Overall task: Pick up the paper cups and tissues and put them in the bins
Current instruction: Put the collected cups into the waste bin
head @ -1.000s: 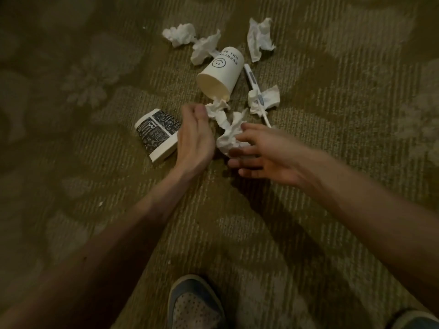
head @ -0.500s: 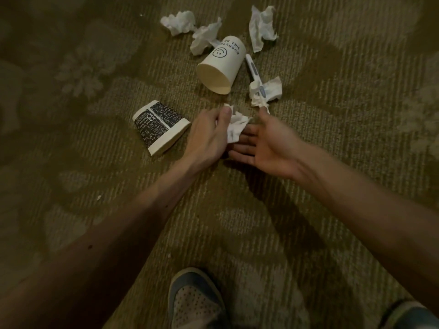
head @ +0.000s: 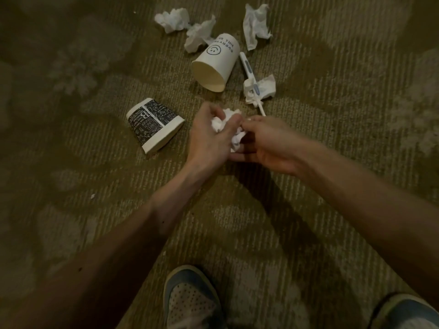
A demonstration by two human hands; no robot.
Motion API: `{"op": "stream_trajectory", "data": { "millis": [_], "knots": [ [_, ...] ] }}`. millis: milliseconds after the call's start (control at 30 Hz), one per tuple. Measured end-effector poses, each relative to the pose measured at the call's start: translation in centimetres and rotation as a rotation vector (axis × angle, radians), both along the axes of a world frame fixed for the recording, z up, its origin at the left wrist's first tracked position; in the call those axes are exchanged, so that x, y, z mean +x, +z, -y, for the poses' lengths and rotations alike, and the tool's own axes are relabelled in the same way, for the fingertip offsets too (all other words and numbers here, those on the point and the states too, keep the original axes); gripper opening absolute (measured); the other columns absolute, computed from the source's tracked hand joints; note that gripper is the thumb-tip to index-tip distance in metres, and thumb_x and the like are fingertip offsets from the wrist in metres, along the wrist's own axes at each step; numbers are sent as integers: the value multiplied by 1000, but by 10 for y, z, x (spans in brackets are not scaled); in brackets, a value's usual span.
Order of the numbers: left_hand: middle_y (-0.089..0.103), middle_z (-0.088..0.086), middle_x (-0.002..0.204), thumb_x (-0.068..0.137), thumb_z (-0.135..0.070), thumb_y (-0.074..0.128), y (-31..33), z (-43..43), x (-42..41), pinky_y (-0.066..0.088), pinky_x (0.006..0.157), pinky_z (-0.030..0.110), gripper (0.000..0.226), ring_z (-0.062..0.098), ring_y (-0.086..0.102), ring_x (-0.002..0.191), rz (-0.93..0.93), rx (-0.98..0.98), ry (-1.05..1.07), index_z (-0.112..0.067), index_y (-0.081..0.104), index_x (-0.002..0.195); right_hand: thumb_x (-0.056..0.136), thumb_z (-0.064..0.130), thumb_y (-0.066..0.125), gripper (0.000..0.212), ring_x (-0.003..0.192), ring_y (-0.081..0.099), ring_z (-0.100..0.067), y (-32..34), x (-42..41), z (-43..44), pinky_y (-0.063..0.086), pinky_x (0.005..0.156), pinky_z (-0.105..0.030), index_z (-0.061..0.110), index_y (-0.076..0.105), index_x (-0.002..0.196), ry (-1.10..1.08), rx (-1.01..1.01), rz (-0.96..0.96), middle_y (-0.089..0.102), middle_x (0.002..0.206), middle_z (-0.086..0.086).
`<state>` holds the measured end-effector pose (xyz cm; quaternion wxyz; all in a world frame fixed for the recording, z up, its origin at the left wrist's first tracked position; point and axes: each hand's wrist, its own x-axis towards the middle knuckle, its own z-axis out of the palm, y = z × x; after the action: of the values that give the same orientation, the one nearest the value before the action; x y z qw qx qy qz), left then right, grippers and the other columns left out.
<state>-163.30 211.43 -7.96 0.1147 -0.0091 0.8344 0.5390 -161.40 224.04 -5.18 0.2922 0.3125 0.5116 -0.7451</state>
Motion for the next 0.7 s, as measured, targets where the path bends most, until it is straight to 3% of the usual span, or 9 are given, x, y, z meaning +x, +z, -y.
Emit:
{"op": "stream_trajectory", "data": {
  "millis": [100, 167, 233, 333, 500, 633, 700],
  "knots": [
    [61, -10, 102, 94, -23, 65, 0, 2, -3, 44, 68, 5, 19, -6, 59, 81, -40, -44, -21, -21, 59, 112, 101, 23, 51, 19, 60, 69, -16, 2, -6, -8, 55, 51, -24, 9, 63, 106, 160, 274, -112, 73, 73, -6],
    [67, 2, 100, 96, -22, 63, 2, 1, -4, 53, 61, 19, 13, 6, 65, 69, 94, 15, -31, -18, 65, 109, 99, 28, 56, 14, 55, 67, -9, 0, -12, -15, 50, 46, -21, 16, 64, 97, 246, 532, -213, 71, 67, 0],
    [68, -3, 95, 97, -25, 62, 0, 1, -9, 52, 66, 27, 6, 9, 64, 74, 123, -62, -26, -24, 67, 99, 96, 29, 59, 8, 68, 64, -4, -7, -20, -24, 50, 58, -22, 24, 62, 102, 282, 857, -337, 68, 84, 7],
    [67, -12, 85, 98, -38, 56, 1, 0, -17, 48, 67, 24, 19, 0, 62, 78, 113, -163, -44, -31, 65, 83, 98, 23, 54, 29, 101, 53, -11, -18, -29, -36, 40, 77, -26, 27, 55, 126, 330, 1176, -475, 54, 122, -1],
    [61, -6, 59, 95, -55, 52, 3, -7, -25, 44, 58, 28, 47, 4, 54, 53, 111, -121, -12, -17, 60, 69, 100, 22, 51, 47, 123, 46, -22, -30, -40, -45, 42, 93, -33, 28, 39, 145, 450, 1250, -462, 40, 141, -6],
    [48, -16, 48, 95, -64, 43, 5, -9, -27, 35, 57, 29, 54, -2, 43, 48, 167, -57, -43, -21, 51, 62, 99, 25, 54, 31, 107, 52, -15, -37, -42, -50, 39, 83, -28, 20, 58, 129, 456, 1268, -465, 54, 124, -5],
    [45, -14, 52, 94, -66, 41, 5, -10, -27, 36, 59, 30, 55, 1, 42, 49, 174, -55, -32, -23, 48, 61, 99, 23, 55, 23, 95, 51, -10, -38, -42, -54, 38, 77, -27, 18, 65, 118, 435, 1274, -481, 62, 116, -4]
  ]
}}
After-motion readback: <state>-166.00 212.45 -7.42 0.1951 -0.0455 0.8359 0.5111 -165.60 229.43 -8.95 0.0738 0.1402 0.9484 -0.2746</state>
